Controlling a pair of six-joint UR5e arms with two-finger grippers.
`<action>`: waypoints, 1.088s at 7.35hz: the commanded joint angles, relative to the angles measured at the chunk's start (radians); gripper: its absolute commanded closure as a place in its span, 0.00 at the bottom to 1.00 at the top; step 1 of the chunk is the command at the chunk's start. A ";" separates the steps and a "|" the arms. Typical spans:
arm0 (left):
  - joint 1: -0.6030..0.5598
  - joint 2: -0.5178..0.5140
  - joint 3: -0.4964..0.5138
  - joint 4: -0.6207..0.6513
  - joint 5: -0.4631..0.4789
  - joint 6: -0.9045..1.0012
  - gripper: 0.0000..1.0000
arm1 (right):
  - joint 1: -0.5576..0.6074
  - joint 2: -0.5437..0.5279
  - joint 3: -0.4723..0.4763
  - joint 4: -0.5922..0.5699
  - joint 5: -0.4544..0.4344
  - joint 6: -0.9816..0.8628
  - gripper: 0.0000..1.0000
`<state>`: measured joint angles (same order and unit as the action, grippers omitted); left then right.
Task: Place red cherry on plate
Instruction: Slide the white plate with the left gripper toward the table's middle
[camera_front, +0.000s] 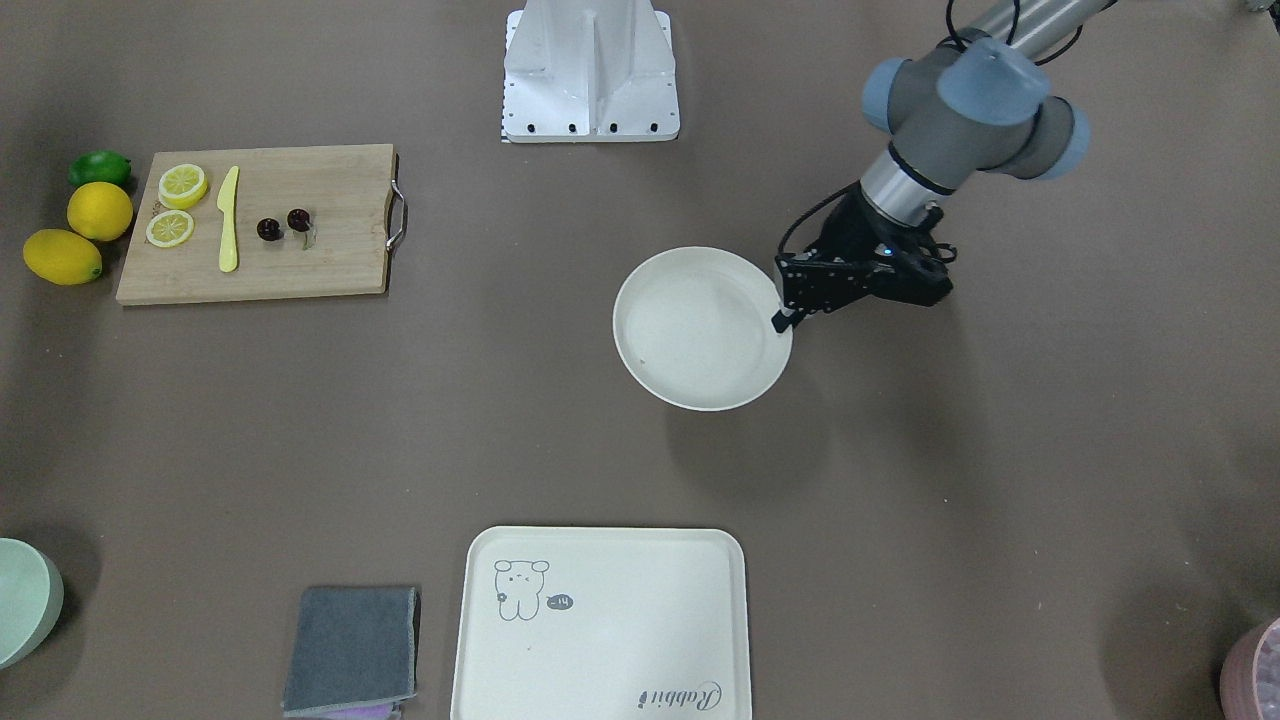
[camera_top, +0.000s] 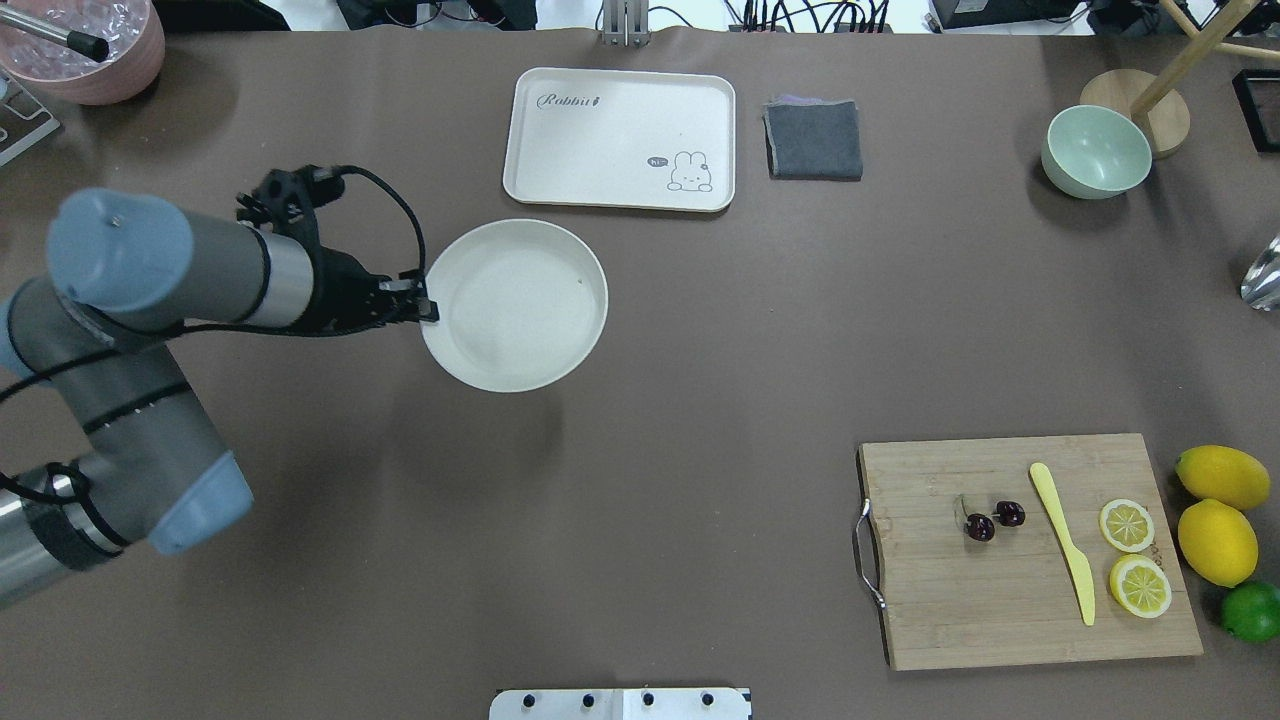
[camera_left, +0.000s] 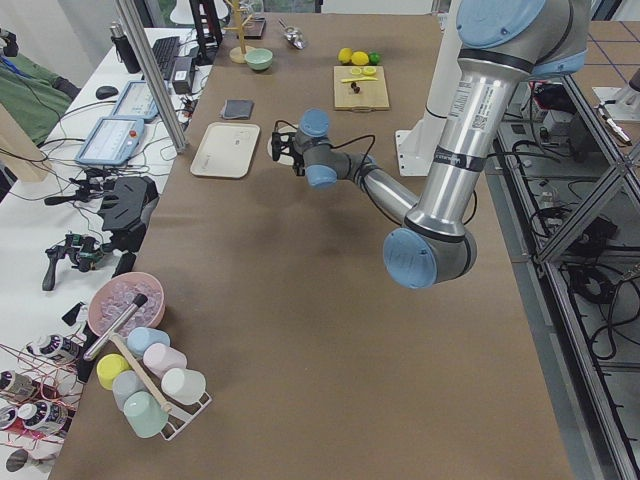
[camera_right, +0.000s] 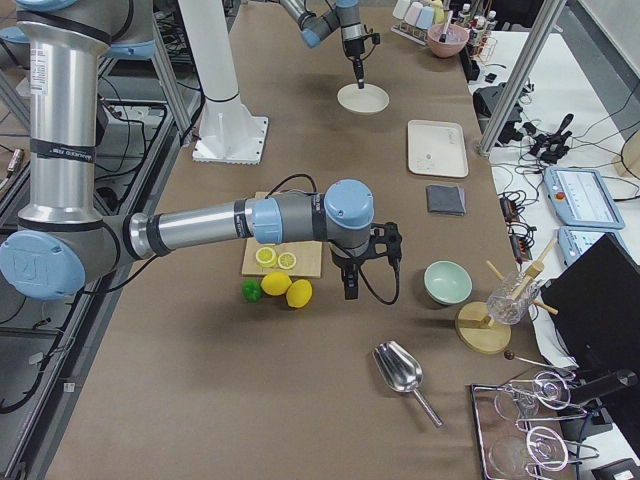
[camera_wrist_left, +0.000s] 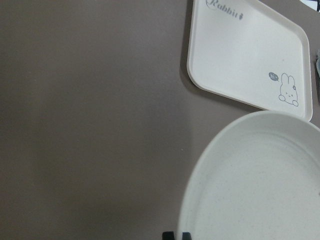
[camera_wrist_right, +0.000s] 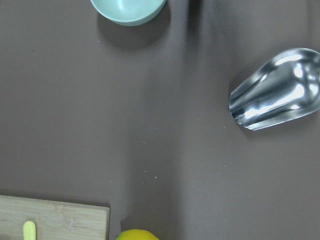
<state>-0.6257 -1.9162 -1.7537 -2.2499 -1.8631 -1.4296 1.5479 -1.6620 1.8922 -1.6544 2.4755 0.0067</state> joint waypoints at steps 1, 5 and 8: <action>0.198 -0.046 0.000 0.045 0.226 -0.090 1.00 | -0.040 0.048 0.008 0.001 0.002 0.006 0.00; 0.254 -0.116 0.092 0.084 0.309 -0.127 1.00 | -0.208 0.106 0.109 0.002 -0.001 0.272 0.00; 0.244 -0.115 0.102 0.082 0.308 -0.121 0.38 | -0.305 0.116 0.186 0.002 -0.007 0.410 0.00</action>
<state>-0.3775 -2.0306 -1.6568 -2.1664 -1.5556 -1.5524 1.2847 -1.5509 2.0492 -1.6522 2.4719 0.3550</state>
